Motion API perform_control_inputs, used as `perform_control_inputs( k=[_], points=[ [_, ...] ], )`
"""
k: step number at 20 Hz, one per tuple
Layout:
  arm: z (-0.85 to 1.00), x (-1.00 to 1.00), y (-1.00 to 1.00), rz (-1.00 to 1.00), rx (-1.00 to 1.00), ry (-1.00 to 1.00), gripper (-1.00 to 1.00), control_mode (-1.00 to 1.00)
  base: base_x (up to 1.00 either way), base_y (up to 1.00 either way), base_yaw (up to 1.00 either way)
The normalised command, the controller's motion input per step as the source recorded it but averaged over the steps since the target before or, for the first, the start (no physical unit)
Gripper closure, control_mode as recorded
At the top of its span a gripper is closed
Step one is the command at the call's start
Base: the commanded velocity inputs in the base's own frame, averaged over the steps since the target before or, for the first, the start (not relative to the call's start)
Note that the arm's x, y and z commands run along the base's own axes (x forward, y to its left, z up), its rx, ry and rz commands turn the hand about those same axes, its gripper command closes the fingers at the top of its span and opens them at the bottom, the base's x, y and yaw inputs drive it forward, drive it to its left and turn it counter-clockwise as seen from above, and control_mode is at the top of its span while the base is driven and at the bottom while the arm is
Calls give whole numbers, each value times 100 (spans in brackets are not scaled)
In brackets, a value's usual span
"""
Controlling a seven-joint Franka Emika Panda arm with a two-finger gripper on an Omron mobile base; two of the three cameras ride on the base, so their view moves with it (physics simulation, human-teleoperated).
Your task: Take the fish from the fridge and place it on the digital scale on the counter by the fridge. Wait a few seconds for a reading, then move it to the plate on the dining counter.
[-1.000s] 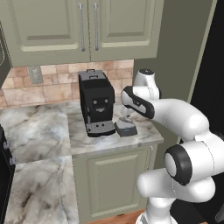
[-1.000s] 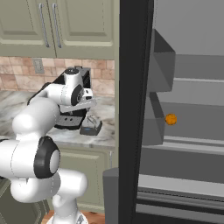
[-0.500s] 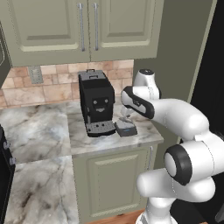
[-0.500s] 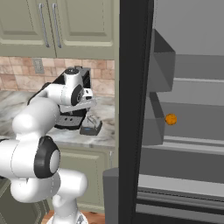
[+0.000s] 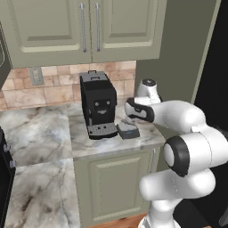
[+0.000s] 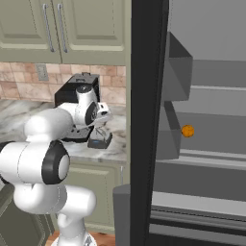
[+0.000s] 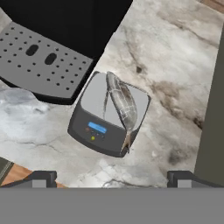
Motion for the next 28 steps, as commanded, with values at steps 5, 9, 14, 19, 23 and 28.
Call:
perform_control_inputs(
  k=[5, 9, 14, 19, 23, 28],
  points=[
    [-50, 41, -16, 0, -2, 0, -100, -100, 0, 0, 0],
    [-26, 25, -6, 0, 0, 0, -100, -100, 0, 0, 0],
    [-14, 12, 0, 0, 0, -1, -100, -100, 0, 0, 0],
    [-26, 27, 0, 0, 0, 0, -100, -100, 0, 0, 0],
    [-24, 40, 0, 0, 1, 0, -100, -100, 0, 0, 0],
    [-19, 45, 0, 0, 4, 0, -100, -100, 0, 0, 0]
  ],
)
